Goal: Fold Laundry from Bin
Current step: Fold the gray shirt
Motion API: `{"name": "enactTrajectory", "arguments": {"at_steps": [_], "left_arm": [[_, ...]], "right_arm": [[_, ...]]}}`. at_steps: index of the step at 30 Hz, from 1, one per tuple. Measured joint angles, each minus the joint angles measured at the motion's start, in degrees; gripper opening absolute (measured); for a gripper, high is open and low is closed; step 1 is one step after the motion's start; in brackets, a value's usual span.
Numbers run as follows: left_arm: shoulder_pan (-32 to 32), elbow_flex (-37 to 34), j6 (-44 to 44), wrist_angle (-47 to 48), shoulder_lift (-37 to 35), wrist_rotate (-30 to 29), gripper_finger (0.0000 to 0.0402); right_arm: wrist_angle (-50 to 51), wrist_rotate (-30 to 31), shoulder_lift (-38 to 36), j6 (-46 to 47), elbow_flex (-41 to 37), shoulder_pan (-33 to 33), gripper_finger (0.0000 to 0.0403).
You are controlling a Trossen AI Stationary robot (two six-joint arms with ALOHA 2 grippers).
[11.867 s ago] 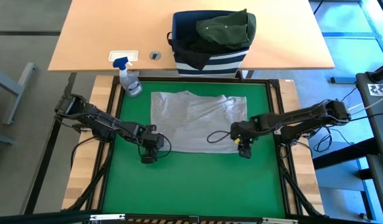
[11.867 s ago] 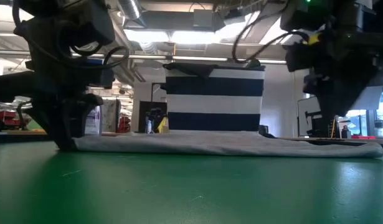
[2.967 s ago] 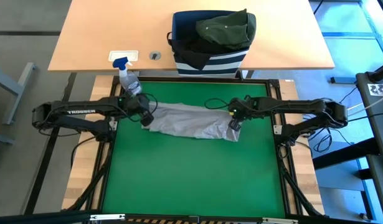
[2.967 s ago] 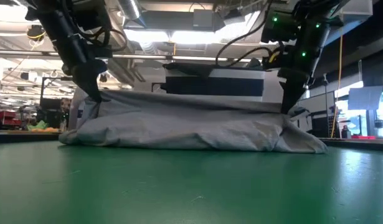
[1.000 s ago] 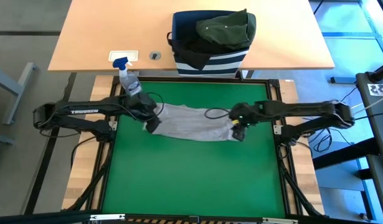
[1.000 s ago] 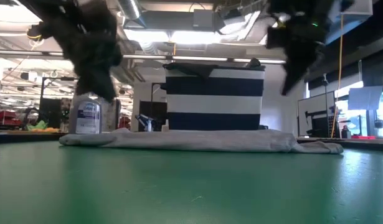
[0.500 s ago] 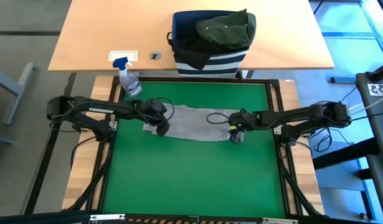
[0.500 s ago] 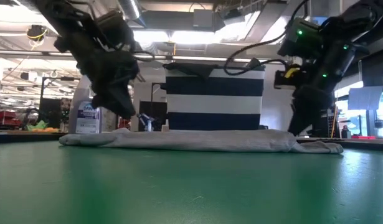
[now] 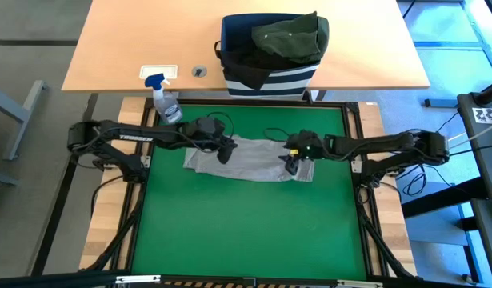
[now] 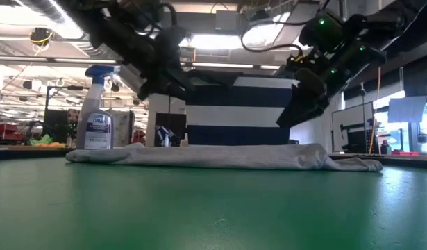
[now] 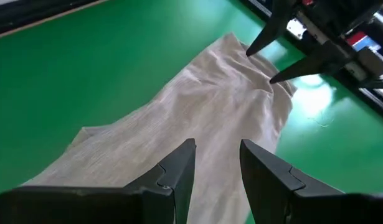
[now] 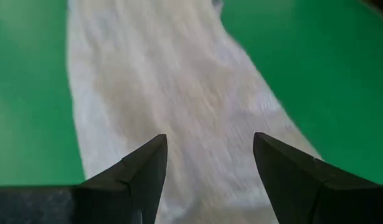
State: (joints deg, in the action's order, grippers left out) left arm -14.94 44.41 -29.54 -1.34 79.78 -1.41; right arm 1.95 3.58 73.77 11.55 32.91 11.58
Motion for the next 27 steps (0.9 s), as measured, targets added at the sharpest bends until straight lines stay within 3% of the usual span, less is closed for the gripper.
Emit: {"name": "enactTrajectory", "arguments": {"at_steps": [5, 8, 11, 18, 27], "left_arm": [[1.8, 6.7, 0.6, -0.1, 8.9, 3.9, 0.0121], [3.1, 11.6, 3.2, 1.5, 14.5, 5.3, 0.0121], [3.8, 15.7, 6.2, 5.3, 19.1, 5.3, 0.0121], [3.4, 17.5, 7.6, 9.6, 25.7, 5.0, 0.0121], [3.3, 17.5, 7.6, 9.5, 27.6, 4.8, 0.0121]], "right_arm": [[16.3, -9.4, -7.3, 0.0, 1.9, -0.1, 0.0239], [26.2, -7.8, -11.6, -0.5, 1.8, -1.6, 0.0239], [29.8, -4.1, -14.0, -0.7, -0.1, -2.7, 0.0239], [20.3, -2.7, -12.6, 2.0, -9.6, -2.6, 0.0239], [6.9, 2.0, -6.1, 1.3, -10.6, -2.6, 0.0239]]}}
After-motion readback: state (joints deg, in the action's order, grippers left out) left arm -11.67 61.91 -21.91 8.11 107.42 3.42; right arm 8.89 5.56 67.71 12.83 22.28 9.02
